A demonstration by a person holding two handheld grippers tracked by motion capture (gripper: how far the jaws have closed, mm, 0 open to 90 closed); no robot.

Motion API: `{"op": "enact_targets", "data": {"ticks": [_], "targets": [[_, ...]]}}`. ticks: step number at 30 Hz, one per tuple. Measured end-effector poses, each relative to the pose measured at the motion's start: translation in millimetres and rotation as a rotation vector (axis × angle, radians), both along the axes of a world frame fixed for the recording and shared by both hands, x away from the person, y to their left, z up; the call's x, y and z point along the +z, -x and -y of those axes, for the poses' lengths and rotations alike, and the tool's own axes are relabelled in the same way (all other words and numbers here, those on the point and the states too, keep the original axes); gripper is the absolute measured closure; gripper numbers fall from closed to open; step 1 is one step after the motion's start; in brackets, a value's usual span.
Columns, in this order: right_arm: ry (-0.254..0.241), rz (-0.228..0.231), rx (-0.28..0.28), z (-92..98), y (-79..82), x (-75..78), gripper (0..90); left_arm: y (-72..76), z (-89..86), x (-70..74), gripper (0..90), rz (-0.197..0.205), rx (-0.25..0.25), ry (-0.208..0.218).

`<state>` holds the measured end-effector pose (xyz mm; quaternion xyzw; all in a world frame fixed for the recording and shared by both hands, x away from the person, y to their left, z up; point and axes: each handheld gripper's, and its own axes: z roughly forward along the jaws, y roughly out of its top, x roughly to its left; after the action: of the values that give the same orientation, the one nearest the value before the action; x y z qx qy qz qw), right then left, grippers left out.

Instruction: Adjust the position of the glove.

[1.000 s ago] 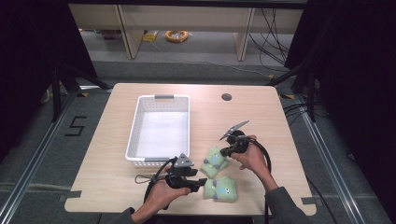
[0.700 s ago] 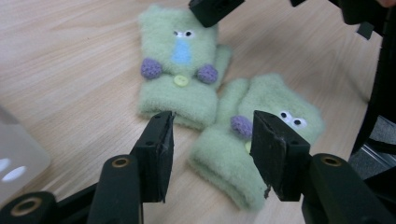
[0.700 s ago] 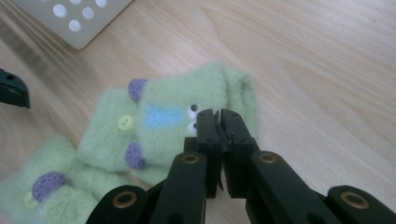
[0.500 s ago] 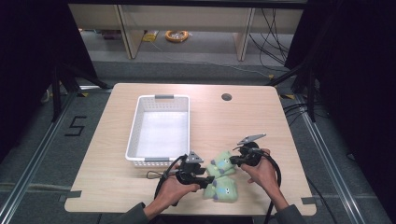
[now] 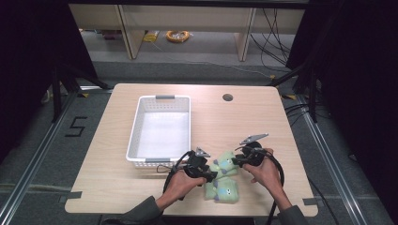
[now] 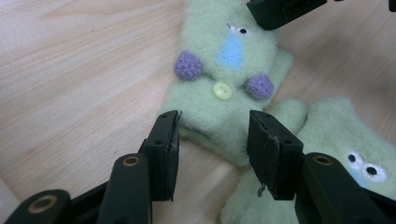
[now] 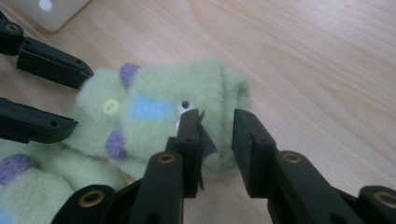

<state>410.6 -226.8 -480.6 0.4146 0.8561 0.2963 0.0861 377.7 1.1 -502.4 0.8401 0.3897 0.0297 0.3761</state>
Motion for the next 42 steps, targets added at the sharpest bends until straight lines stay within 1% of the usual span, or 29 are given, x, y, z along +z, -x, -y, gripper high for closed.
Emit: {"op": "enact_targets", "data": {"ticks": [1, 2, 3, 6, 7, 9, 11, 13, 14, 17, 18, 20, 22, 25, 26, 27, 28, 31, 32, 33, 34, 35, 36, 37, 38, 39, 40, 41, 42], "targets": [[-0.007, -0.004, -0.018, -0.5, -0.8, -1.2, 68.7, -0.5, 1.9, -0.2, 54.3, 0.01, 0.013, -0.003], [-0.007, 0.003, -0.014, -0.1, -2.1, -2.3, 68.2, -2.1, 2.7, -0.3, 54.9, 0.015, 0.005, -0.013], [0.006, -0.013, -0.007, 0.9, -2.5, -1.5, 67.8, -3.7, 3.4, -0.7, 55.1, 0.012, 0.002, -0.023], [0.002, -0.017, -0.004, 3.4, -4.7, -5.8, 67.9, -5.5, 6.3, -1.0, 55.9, 0.015, 0.006, -0.026], [-0.026, -0.027, -0.016, 3.6, -4.9, -7.4, 68.9, -5.4, 7.2, -1.2, 56.3, 0.015, 0.012, -0.021], [-0.031, -0.055, -0.021, 5.6, -5.2, -7.1, 70.4, -3.6, 8.9, -1.0, 57.2, 0.023, 0.012, -0.024], [-0.049, -0.052, -0.018, 5.1, -5.5, -9.9, 72.7, -3.0, 9.5, -1.9, 58.4, 0.024, 0.009, -0.02], [-0.033, -0.056, -0.011, 4.5, -4.6, -8.6, 74.4, -2.8, 10.0, -2.8, 60.0, 0.022, 0.011, -0.013], [-0.03, -0.047, -0.002, 4.3, -4.7, -9.4, 75.1, -1.9, 10.6, -2.6, 62.3, 0.022, 0.012, -0.013], [-0.033, -0.06, 0.002, 4.1, -3.5, -8.8, 78.8, 0.5, 12.6, -1.6, 72.2, 0.04, -0.005, -0.021], [-0.037, -0.079, -0.015, 2.9, -1.8, -8.5, 79.6, 1.0, 12.8, -1.1, 75.7, 0.041, -0.011, -0.026], [-0.031, -0.078, -0.01, 2.7, -0.7, -7.7, 81.0, 1.0, 12.4, -0.6, 81.3, 0.048, -0.028, -0.022], [-0.029, -0.064, 0.0, 2.9, -0.1, -7.5, 82.1, 1.5, 11.5, -1.2, 83.9, 0.04, -0.021, 0.005], [-0.039, -0.023, 0.01, 3.6, -0.8, -8.1, 83.3, 1.9, 8.2, 0.3, 85.3, 0.063, -0.041, 0.003], [-0.039, -0.045, 0.007, 3.9, 0.3, -4.5, 83.4, 3.2, 7.9, 0.9, 85.5, 0.06, -0.029, 0.02], [-0.05, -0.024, 0.004, 4.2, 0.6, -4.3, 83.5, 4.3, 6.9, 2.9, 85.7, 0.064, -0.031, 0.027], [-0.047, -0.025, 0.013, 5.8, 0.9, -0.5, 83.6, 5.1, 5.3, 6.2, 85.7, 0.071, -0.034, 0.037], [-0.091, 0.004, -0.002, 6.3, 6.9, 12.6, 83.7, 7.0, 0.8, 16.7, 85.8, 0.089, -0.05, 0.061], [-0.085, 0.004, 0.008, 7.1, 8.9, 17.5, 83.7, 8.6, -1.5, 21.5, 85.8, 0.102, -0.06, 0.064], [-0.092, 0.026, 0.021, 8.3, 10.7, 22.3, 83.7, 10.6, -4.1, 27.0, 85.8, 0.115, -0.062, 0.065], [-0.114, 0.044, 0.004, 8.5, 15.5, 28.2, 83.7, 12.5, -5.6, 30.1, 85.8, 0.109, -0.064, 0.077], [-0.121, 0.036, 0.021, 9.6, 17.5, 32.5, 83.7, 14.9, -8.4, 34.8, 85.8, 0.113, -0.078, 0.077], [-0.149, 0.06, -0.018, 8.4, 23.3, 35.8, 83.6, 18.1, -8.8, 36.8, 85.8, 0.112, -0.07, 0.098], [-0.156, 0.05, 0.003, 8.8, 28.8, 40.7, 83.6, 20.0, -10.8, 38.7, 85.8, 0.112, -0.074, 0.09], [-0.137, 0.036, 0.01, 9.5, 33.0, 44.7, 83.6, 23.3, -12.2, 41.0, 85.8, 0.115, -0.088, 0.093], [-0.165, 0.07, 0.008, 7.4, 38.0, 44.0, 83.6, 27.7, -12.8, 41.8, 85.8, 0.11, -0.091, 0.111], [-0.14, 0.057, 0.022, 7.8, 45.2, 47.7, 83.5, 29.9, -13.8, 42.1, 85.8, 0.115, -0.096, 0.108], [-0.129, 0.049, 0.026, 7.3, 49.7, 49.0, 83.5, 34.0, -14.7, 41.3, 85.8, 0.104, -0.104, 0.115], [-0.147, 0.068, 0.026, 5.9, 55.6, 47.1, 83.5, 37.3, -15.8, 39.9, 85.7, 0.085, -0.1, 0.123]]}}
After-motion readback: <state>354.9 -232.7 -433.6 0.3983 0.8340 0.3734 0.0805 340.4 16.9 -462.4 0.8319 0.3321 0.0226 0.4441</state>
